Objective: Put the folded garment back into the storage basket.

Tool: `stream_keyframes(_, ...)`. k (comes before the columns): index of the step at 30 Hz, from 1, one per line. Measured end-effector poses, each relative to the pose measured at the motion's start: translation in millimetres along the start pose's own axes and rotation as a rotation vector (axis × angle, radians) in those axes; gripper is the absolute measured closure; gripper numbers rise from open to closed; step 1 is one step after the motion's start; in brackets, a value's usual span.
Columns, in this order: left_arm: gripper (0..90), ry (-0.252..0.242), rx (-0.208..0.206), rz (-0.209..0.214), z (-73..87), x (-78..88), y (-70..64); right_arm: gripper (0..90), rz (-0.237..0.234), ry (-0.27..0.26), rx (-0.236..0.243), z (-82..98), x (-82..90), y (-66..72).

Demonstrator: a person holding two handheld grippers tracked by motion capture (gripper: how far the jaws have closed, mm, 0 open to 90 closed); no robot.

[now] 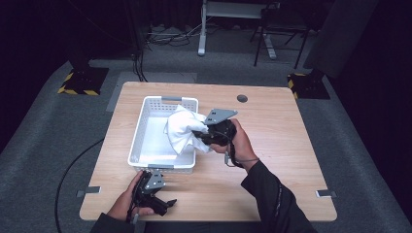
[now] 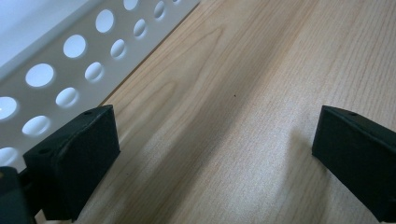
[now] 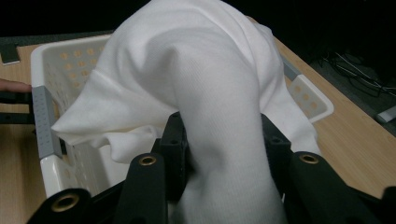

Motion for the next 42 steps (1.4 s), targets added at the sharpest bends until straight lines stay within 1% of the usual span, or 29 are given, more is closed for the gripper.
stream_keyframes(7, 0.6, 0.000, 0.001, 0.001, 0.0, 0.0, -0.1, 62.9, 0.001, 0.007, -0.003, -5.6, -13.8, 0.6)
stream_keyframes(10, 0.6, 0.001, 0.000, 0.001, 0.1, 0.1, 0.0, 62.9, 0.005, 0.006, -0.013, -8.3, -19.7, 0.8)
stream_keyframes(17, 0.6, 0.001, 0.000, 0.002, 0.1, 0.0, -0.1, 62.9, -0.003, 0.013, -0.018, -11.4, -30.4, 5.0)
stream_keyframes(22, 0.6, 0.001, 0.000, 0.001, 0.0, 0.0, -0.1, 62.9, -0.008, 0.023, -0.013, -11.5, -36.3, 8.4)
stream_keyframes(26, 0.6, 0.001, 0.000, 0.002, 0.0, 0.0, -0.1, 63.0, -0.010, 0.020, -0.018, -13.9, -39.4, 10.1)
stream_keyframes(39, 0.6, 0.000, 0.000, 0.001, 0.0, 0.0, -0.1, 63.0, -0.011, 0.049, -0.021, -13.8, -55.0, 19.4)
stream_keyframes(42, 0.6, 0.000, 0.000, 0.001, 0.0, 0.0, -0.1, 62.9, -0.004, 0.060, -0.016, -12.9, -58.2, 21.3)
Point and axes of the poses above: each handheld gripper's, and its own axes: x roughly backward along the jaws, z roughly out of its underside, y roughly to its left, the point moved 10 cm from there along -x, roughly forward along the jaws, and after that the axes turned 5 degrees about -y, right-handed, at the moved point
